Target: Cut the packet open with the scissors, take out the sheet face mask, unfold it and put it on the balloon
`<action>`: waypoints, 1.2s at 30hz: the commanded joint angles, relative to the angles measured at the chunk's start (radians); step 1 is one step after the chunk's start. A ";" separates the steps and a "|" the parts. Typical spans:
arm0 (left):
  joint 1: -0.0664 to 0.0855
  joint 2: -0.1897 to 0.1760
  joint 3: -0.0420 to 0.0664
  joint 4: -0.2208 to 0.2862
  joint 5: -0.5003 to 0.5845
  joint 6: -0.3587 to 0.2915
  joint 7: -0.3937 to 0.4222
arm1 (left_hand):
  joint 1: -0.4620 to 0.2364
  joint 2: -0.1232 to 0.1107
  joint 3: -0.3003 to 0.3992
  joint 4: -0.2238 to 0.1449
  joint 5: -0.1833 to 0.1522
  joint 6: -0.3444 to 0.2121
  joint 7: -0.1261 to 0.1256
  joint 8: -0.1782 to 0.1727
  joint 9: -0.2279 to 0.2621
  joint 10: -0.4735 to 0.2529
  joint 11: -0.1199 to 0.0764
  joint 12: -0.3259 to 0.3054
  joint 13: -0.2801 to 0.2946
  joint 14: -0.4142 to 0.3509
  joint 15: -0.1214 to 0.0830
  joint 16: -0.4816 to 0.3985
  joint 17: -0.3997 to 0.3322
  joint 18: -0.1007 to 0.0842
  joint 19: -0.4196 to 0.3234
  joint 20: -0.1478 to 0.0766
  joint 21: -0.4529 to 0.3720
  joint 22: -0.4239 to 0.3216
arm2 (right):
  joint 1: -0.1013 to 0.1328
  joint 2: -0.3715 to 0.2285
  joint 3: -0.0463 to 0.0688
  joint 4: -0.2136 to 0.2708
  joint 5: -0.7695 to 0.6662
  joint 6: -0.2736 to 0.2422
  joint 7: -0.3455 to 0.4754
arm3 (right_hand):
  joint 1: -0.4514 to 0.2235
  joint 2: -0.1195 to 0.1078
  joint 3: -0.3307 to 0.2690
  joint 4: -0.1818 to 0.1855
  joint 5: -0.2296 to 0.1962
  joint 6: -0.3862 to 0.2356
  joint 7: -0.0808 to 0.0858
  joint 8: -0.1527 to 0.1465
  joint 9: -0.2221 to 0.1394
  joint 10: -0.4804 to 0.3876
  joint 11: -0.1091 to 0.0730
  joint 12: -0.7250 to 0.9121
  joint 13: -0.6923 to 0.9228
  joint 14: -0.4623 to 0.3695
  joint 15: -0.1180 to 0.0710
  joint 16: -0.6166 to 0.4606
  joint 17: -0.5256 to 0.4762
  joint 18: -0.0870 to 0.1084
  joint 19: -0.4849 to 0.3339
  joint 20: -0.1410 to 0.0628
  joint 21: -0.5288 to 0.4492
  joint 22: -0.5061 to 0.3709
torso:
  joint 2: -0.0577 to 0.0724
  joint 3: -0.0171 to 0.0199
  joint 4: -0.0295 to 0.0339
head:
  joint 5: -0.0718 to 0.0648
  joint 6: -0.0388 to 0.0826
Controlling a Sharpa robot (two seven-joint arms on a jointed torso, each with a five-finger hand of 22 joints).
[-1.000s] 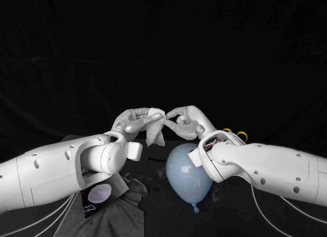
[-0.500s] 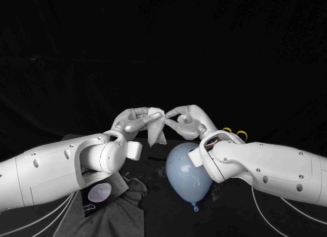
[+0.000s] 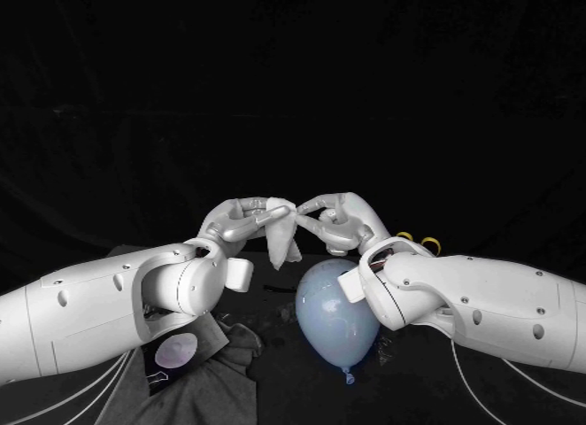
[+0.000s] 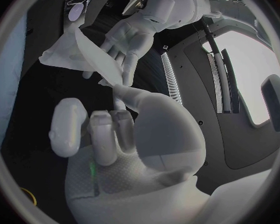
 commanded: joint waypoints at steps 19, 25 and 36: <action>0.001 0.001 0.002 0.000 -0.012 0.023 0.002 | -0.001 0.143 -0.020 0.024 0.004 0.005 -0.025 0.026 0.017 0.031 -0.016 0.024 0.005 0.033 -0.013 0.026 -0.003 0.022 0.017 -0.009 0.019 0.008 | 0.000 -0.002 0.001 -0.015 -0.050 0.134 -0.048 | -0.048 -0.030 -0.098 0.028 -0.005 -0.085 0.035 -0.048 0.093 -0.003 0.032 -0.044 0.142 0.102 0.028 0.004 0.263 -0.003 -0.030 0.028 -0.038 0.165 | 0.002 -0.0006 0.0002 | 0.003 -0.009; 0.001 0.000 0.002 0.000 -0.009 0.022 0.000 | 0.001 0.142 -0.021 0.023 0.004 0.005 -0.025 0.028 0.018 0.032 -0.017 0.025 0.005 0.034 -0.014 0.027 -0.003 0.022 0.018 -0.010 0.021 0.009 | 0.000 -0.001 0.001 -0.017 -0.034 0.136 -0.029 | -0.046 -0.028 -0.098 0.028 -0.005 -0.083 0.034 -0.049 0.093 -0.002 0.032 -0.043 0.144 0.102 0.028 0.004 0.263 -0.003 -0.029 0.028 -0.036 0.166 | 0.001 -0.0002 0.0007 | 0.003 -0.010; 0.001 -0.001 0.001 -0.001 -0.018 0.019 -0.005 | 0.004 0.141 -0.023 0.023 0.004 0.006 -0.025 0.029 0.019 0.033 -0.018 0.026 0.006 0.035 -0.015 0.028 -0.004 0.022 0.019 -0.011 0.022 0.010 | 0.000 -0.002 0.001 -0.017 0.001 0.121 0.028 | 0.010 0.017 -0.082 0.001 -0.005 -0.028 0.014 -0.024 0.111 0.029 0.014 -0.017 0.175 0.102 0.014 0.004 0.263 -0.010 -0.008 0.021 0.003 0.178 | 0.001 -0.0004 0.0005 | 0.003 -0.010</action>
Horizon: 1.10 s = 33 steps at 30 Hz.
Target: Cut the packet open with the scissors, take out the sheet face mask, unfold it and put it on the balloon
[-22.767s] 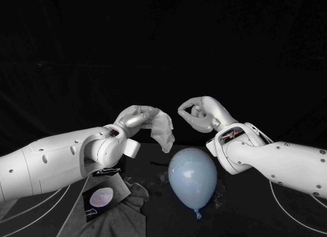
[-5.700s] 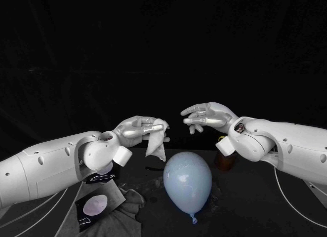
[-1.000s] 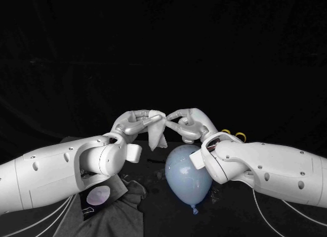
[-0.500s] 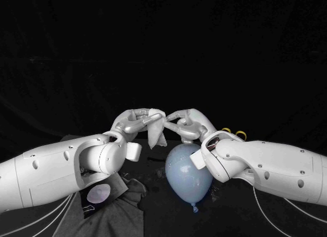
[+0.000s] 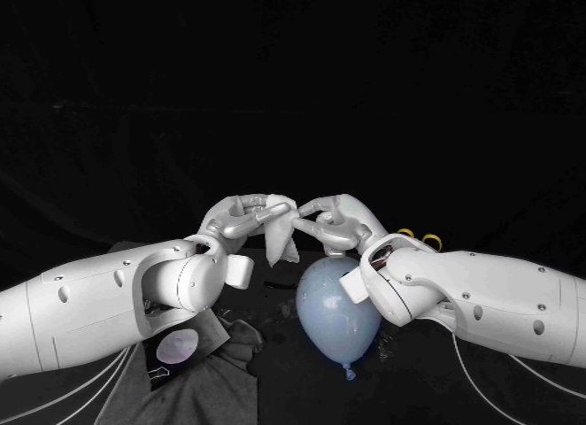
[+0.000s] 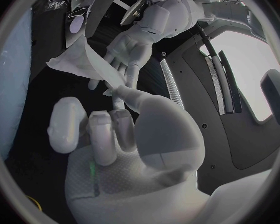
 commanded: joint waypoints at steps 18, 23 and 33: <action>0.001 0.002 0.001 -0.022 -0.021 -0.023 -0.003 | 0.013 0.140 -0.015 0.007 0.004 -0.009 0.001 0.002 0.002 -0.011 0.006 0.000 -0.003 -0.012 0.007 0.003 -0.007 0.008 0.002 0.000 0.008 0.002 | 0.000 -0.012 0.001 0.007 0.076 0.095 0.104 | 0.005 0.016 0.011 -0.009 -0.006 0.036 -0.014 0.036 0.025 0.028 -0.020 0.005 0.176 0.105 -0.016 0.006 0.263 -0.012 0.014 -0.011 0.014 0.180 | 0.000 -0.0003 -0.0002 | 0.002 0.004; 0.001 0.004 0.001 -0.024 -0.034 -0.025 -0.007 | 0.009 0.138 -0.026 0.014 0.003 -0.029 0.012 -0.011 -0.003 -0.029 0.017 -0.002 -0.004 -0.033 0.016 0.004 -0.009 0.005 -0.012 0.004 0.004 0.000 | 0.000 -0.012 0.001 0.005 0.104 0.132 0.100 | 0.003 0.016 0.010 -0.008 -0.006 0.036 -0.014 0.037 0.026 0.028 -0.020 0.004 0.175 0.105 -0.016 0.006 0.263 -0.012 0.014 -0.012 0.013 0.180 | 0.000 -0.0003 0.0003 | 0.003 0.004; 0.001 0.008 0.001 -0.026 -0.092 -0.013 -0.038 | -0.074 0.065 -0.069 0.089 0.003 -0.202 0.104 -0.138 -0.065 -0.172 0.104 -0.067 -0.046 -0.153 0.080 0.013 -0.013 -0.019 -0.088 0.018 -0.043 -0.024 | 0.000 -0.010 0.001 0.000 0.194 0.188 0.080 | -0.001 0.017 0.008 -0.004 -0.006 0.035 -0.015 0.040 0.028 0.025 -0.021 0.002 0.173 0.105 -0.017 0.006 0.263 -0.011 0.010 -0.013 0.008 0.178 | 0.000 -0.0005 0.0006 | 0.001 0.001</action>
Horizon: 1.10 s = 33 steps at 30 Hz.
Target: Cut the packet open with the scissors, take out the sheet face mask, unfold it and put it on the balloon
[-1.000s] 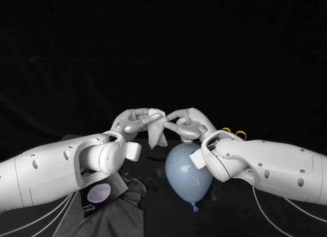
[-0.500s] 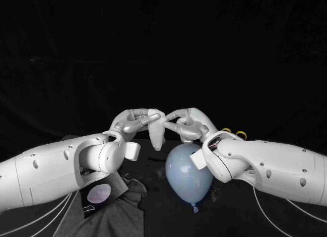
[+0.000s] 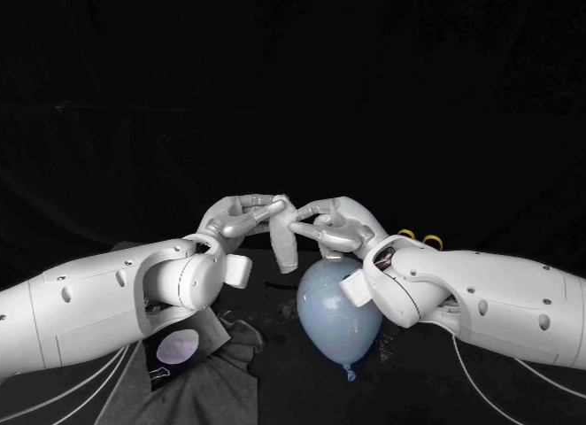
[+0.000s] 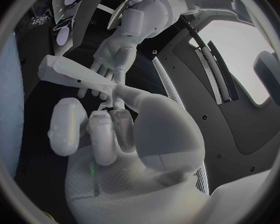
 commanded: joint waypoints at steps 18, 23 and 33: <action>0.002 -0.010 0.002 -0.121 -0.144 -0.007 -0.060 | -0.054 -0.063 0.051 0.053 0.003 -0.109 0.074 -0.025 -0.030 -0.197 0.077 -0.064 -0.087 -0.204 0.076 -0.008 -0.063 -0.102 -0.203 0.003 -0.125 -0.072 | 0.000 -0.012 0.001 -0.016 0.265 0.082 0.014 | -0.010 0.004 -0.002 0.008 0.000 0.002 -0.005 0.019 0.023 0.028 -0.006 -0.004 0.174 0.104 -0.010 0.007 0.263 -0.004 0.000 -0.005 -0.004 0.177 | 0.000 0.0003 -0.0004 | -0.003 0.001; 0.002 -0.025 0.002 -0.124 -0.157 -0.023 -0.030 | -0.024 -0.066 0.090 0.043 0.003 -0.116 0.074 -0.016 -0.032 -0.232 0.081 -0.063 -0.098 -0.241 0.084 -0.011 -0.078 -0.110 -0.385 0.007 -0.195 -0.107 | 0.000 -0.018 0.001 -0.019 0.291 0.082 0.015 | -0.011 0.007 -0.002 0.009 0.000 0.000 -0.004 0.019 0.024 0.027 -0.006 -0.005 0.173 0.104 -0.010 0.007 0.263 -0.004 -0.002 -0.005 -0.005 0.177 | 0.000 0.0000 -0.0002 | -0.005 0.002; 0.001 -0.050 0.003 -0.045 -0.416 0.019 0.021 | 0.074 -0.023 0.122 0.032 0.002 0.068 -0.019 0.097 -0.013 -0.089 0.002 0.025 -0.091 -0.125 0.015 0.104 -0.063 -0.064 -0.031 -0.003 -0.053 -0.045 | 0.000 -0.020 0.001 -0.025 0.325 0.068 0.013 | -0.014 0.016 -0.002 0.014 0.000 -0.010 -0.003 0.018 0.024 0.020 -0.005 -0.011 0.166 0.104 -0.010 0.007 0.263 -0.004 -0.002 -0.006 -0.006 0.177 | 0.000 -0.0006 0.0005 | -0.009 -0.001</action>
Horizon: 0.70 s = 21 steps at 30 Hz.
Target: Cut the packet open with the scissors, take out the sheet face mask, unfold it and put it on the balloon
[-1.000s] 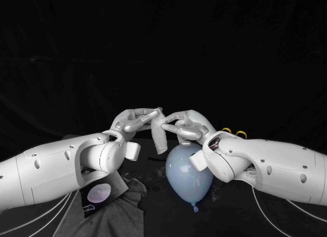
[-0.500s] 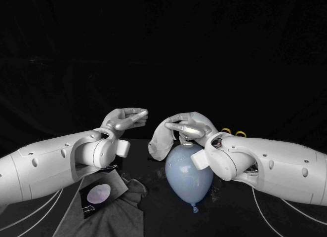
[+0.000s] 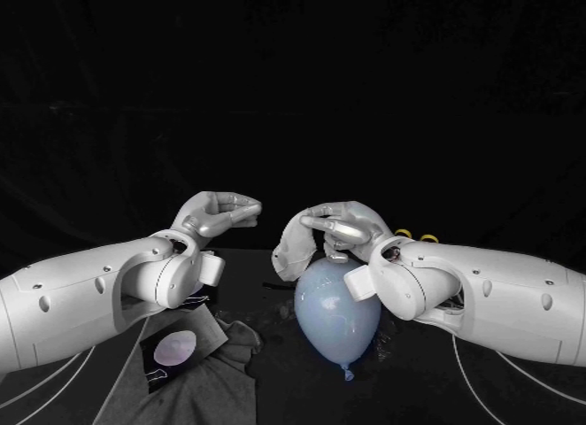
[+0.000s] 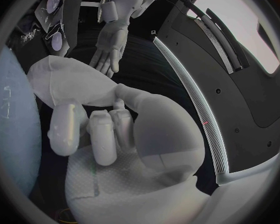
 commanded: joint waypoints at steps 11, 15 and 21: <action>0.000 0.033 0.003 0.047 -0.452 0.014 0.052 | -0.076 -0.025 -0.106 0.051 0.002 0.028 0.001 -0.006 -0.024 0.018 -0.002 -0.016 -0.025 -0.013 -0.001 0.006 -0.025 -0.005 -0.041 0.004 -0.029 -0.017 | 0.000 0.007 0.001 -0.008 0.043 0.000 0.001 | -0.009 0.014 0.000 0.010 0.003 -0.010 0.001 0.016 0.023 0.017 -0.002 -0.009 0.160 0.106 -0.003 0.005 0.263 -0.003 -0.003 -0.006 -0.006 0.176 | 0.000 0.0011 -0.0015 | 0.003 0.001; 0.000 0.048 0.003 0.043 -0.478 -0.006 0.042 | -0.086 -0.029 -0.117 0.051 0.002 0.026 0.003 -0.008 -0.026 0.019 -0.001 -0.016 -0.027 -0.012 -0.001 0.007 -0.028 -0.005 -0.039 0.004 -0.029 -0.018 | 0.000 0.007 0.001 -0.006 0.040 0.009 -0.003 | -0.018 0.025 -0.001 0.019 0.003 -0.018 0.004 0.012 0.022 0.006 0.000 -0.019 0.149 0.106 -0.001 0.005 0.263 -0.002 -0.007 -0.005 -0.012 0.174 | 0.000 0.0016 -0.0014 | 0.003 0.002; 0.000 0.068 0.003 0.036 -0.492 -0.026 0.026 | -0.081 -0.027 -0.118 0.047 0.002 0.025 0.003 -0.009 -0.028 0.021 -0.002 -0.016 -0.028 -0.011 -0.001 0.008 -0.029 -0.005 -0.037 0.003 -0.028 -0.018 | 0.001 0.005 0.001 -0.001 0.033 0.025 -0.003 | -0.031 0.038 -0.003 0.032 0.003 -0.032 0.010 0.003 0.018 -0.005 0.005 -0.031 0.137 0.106 0.002 0.005 0.263 -0.001 -0.012 -0.002 -0.021 0.172 | 0.000 0.0010 -0.0013 | 0.001 0.007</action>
